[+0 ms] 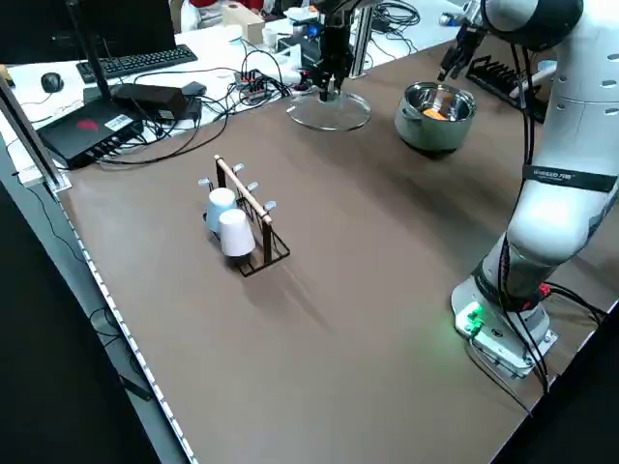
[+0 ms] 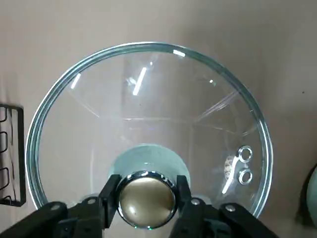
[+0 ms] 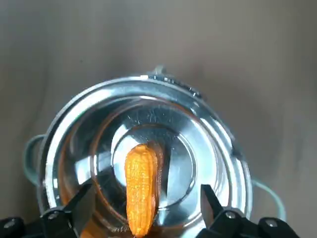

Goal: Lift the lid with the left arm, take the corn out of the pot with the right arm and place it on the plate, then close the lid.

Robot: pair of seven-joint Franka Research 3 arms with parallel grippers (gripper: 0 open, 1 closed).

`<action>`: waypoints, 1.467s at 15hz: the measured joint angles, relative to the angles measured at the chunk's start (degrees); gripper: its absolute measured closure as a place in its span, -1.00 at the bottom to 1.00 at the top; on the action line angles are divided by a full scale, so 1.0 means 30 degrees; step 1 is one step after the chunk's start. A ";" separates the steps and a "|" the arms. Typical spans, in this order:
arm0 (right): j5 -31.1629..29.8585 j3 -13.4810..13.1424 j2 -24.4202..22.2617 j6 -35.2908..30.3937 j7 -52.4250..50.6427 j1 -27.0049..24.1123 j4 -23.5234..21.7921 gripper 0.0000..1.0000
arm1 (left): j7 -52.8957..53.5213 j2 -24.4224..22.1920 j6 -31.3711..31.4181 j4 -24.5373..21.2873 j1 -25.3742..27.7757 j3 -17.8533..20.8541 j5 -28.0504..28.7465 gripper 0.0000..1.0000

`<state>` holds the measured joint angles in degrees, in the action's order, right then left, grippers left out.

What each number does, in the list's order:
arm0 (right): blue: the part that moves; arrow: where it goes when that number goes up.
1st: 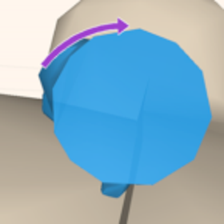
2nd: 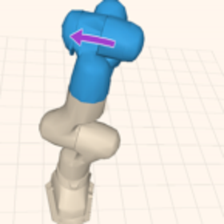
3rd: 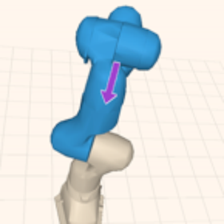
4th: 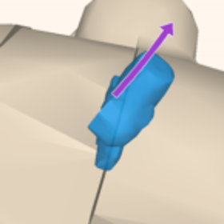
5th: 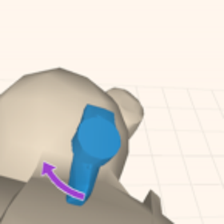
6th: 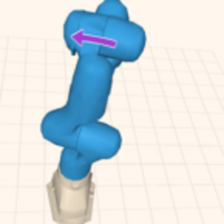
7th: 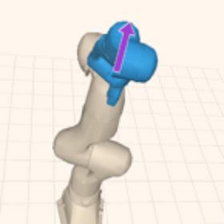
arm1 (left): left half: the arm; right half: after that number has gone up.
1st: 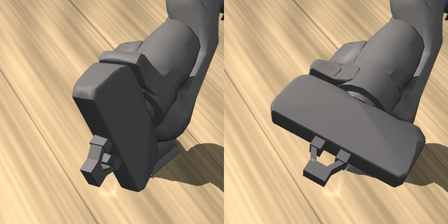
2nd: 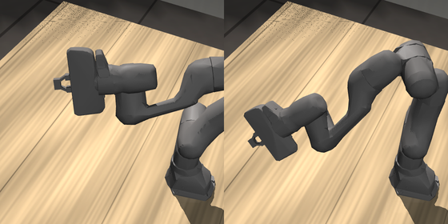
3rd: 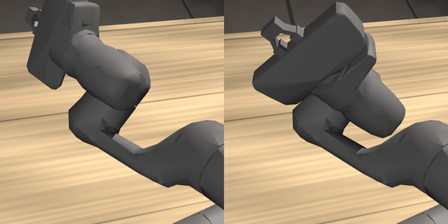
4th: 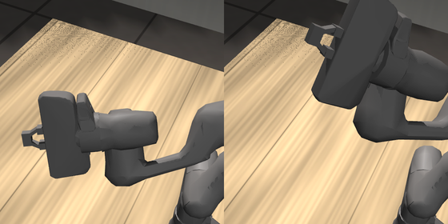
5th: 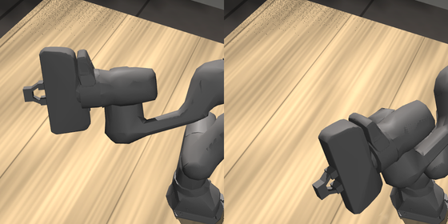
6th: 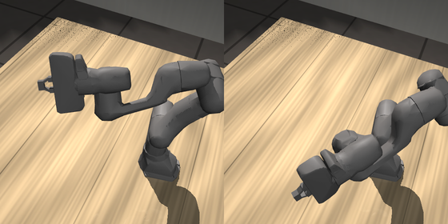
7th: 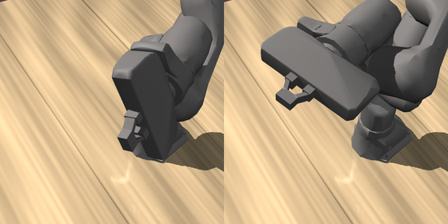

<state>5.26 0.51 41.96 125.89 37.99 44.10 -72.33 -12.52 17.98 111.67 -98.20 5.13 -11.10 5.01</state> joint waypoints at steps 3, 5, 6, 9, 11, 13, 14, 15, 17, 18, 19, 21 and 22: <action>-0.0080 -0.0965 0.0909 0.1112 0.0399 0.1066 0.0010 -0.89 | 0.0000 -0.0004 0.0086 -0.0037 -0.0004 -0.0122 0.0000 -0.01; -0.0098 -0.1223 0.1280 0.1343 0.0539 0.1440 0.0036 -0.89 | 0.0000 -0.0004 0.0098 -0.0037 -0.0004 -0.0167 0.0000 -0.01; -0.0130 -0.1284 0.1532 0.1344 0.0794 0.1674 0.0052 -0.89 | 0.0000 -0.0004 0.0103 -0.0037 -0.0004 -0.0170 0.0000 -0.01; -0.0165 -0.1319 0.1935 0.1469 0.1002 0.1891 0.0060 -0.88 | 0.0000 -0.0003 0.0103 -0.0053 -0.0004 -0.0170 0.0000 -0.01; -0.0179 -0.1323 0.2156 0.1702 0.1026 0.1946 0.0095 -0.86 | 0.0000 -0.0003 0.0103 -0.0064 -0.0004 -0.0170 0.0000 -0.01; -0.0185 -0.1324 0.2305 0.1711 0.1027 0.2010 0.0126 -0.86 | 0.0000 -0.0003 0.0103 -0.0074 -0.0004 -0.0170 0.0000 -0.01; -0.0186 -0.1325 0.2350 0.1711 0.1028 0.2057 0.0132 -0.86 | 0.0000 -0.0003 0.0103 -0.0079 -0.0004 -0.0170 0.0000 -0.01; -0.0187 -0.1325 0.2395 0.1711 0.1029 0.2121 0.0138 -0.85 | 0.0000 -0.0003 0.0103 -0.0082 -0.0004 -0.0170 0.0000 -0.01; -0.0188 -0.1324 0.2508 0.1715 0.1051 0.2290 0.0153 -0.84 | 0.0000 -0.0003 0.0103 -0.0084 -0.0004 -0.0170 0.0000 -0.01; -0.0189 -0.1324 0.2591 0.1718 0.1071 0.2370 0.0158 -0.79 | 0.0000 -0.0003 0.0103 -0.0085 -0.0004 -0.0170 0.0000 -0.01; -0.0189 -0.1324 0.2690 0.1728 0.1078 0.2440 0.0159 -0.78 | 0.0000 -0.0003 0.0103 -0.0086 -0.0004 -0.0170 0.0000 -0.01; -0.0192 -0.1325 0.2847 0.1779 0.1099 0.2560 0.0161 -0.73 | 0.0000 -0.0003 0.0103 -0.0087 -0.0004 -0.0170 0.0000 -0.01; -0.0192 -0.1325 0.2890 0.1794 0.1112 0.2609 0.0161 -0.66 | 0.0000 -0.0003 0.0103 -0.0087 -0.0004 -0.0170 0.0000 -0.01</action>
<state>4.69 -3.47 50.63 131.27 41.33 51.93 -71.85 -12.51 17.97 111.98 -98.47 5.12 -11.61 5.01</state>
